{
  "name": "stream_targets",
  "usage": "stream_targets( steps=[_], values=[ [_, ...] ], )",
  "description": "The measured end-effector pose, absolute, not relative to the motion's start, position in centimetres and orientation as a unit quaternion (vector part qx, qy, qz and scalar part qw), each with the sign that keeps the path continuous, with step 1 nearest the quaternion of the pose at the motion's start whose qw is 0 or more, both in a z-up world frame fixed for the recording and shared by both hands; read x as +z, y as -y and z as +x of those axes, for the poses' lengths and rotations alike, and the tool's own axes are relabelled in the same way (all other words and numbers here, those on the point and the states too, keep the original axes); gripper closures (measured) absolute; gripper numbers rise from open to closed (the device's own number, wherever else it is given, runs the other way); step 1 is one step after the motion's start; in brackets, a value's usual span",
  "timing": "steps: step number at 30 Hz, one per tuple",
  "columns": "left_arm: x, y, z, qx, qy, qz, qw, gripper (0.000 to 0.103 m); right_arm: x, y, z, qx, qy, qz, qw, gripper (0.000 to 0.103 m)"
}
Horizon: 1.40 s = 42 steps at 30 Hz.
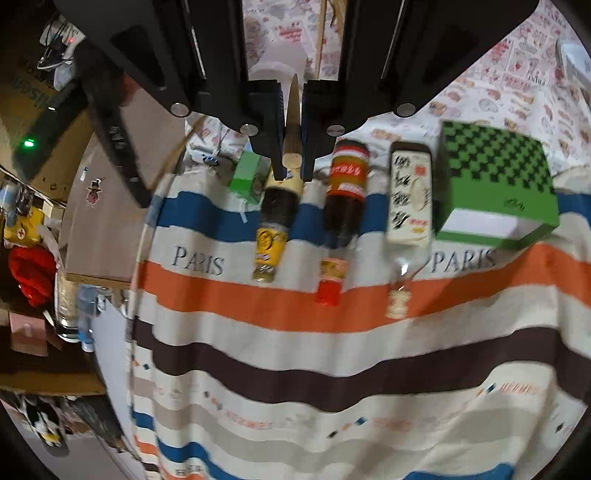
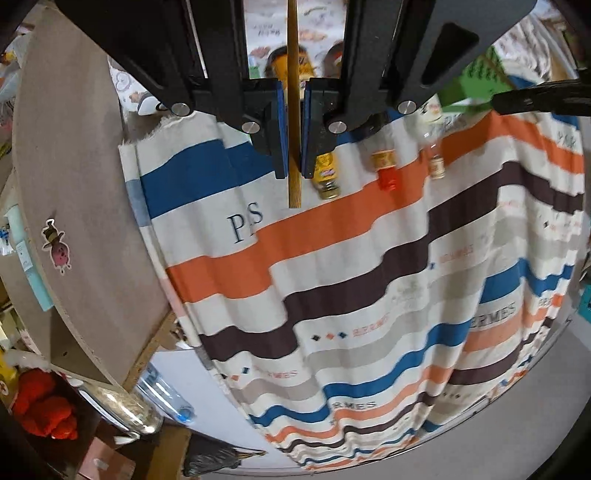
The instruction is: Organize utensils
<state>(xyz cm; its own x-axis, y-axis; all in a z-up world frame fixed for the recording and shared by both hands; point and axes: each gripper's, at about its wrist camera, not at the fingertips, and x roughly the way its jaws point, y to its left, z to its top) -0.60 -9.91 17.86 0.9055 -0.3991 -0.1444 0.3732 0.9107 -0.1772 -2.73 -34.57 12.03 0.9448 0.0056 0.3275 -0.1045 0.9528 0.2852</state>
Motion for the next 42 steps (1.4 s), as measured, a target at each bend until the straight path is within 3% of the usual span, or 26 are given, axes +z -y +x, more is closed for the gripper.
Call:
stream_targets(
  steps=[4,18,33,42],
  values=[
    [18.0,11.5,0.7,-0.204,-0.072,-0.077,0.973,0.097,11.6,35.4,-0.5,0.022,0.154,0.177,0.972,0.095],
    [13.0,14.5,8.4,-0.181,-0.169,-0.107,0.963,0.097,8.4,39.9,4.7,-0.033,0.103,0.262,0.959,0.095],
    [8.8,14.8,10.7,-0.199,-0.185,-0.126,0.954,0.097,7.8,37.9,11.5,0.055,-0.115,0.216,0.968,0.095],
    [8.6,13.2,11.5,-0.194,-0.187,-0.146,0.952,0.097,6.8,37.6,12.8,0.041,-0.156,0.210,0.964,0.095]
  ],
)
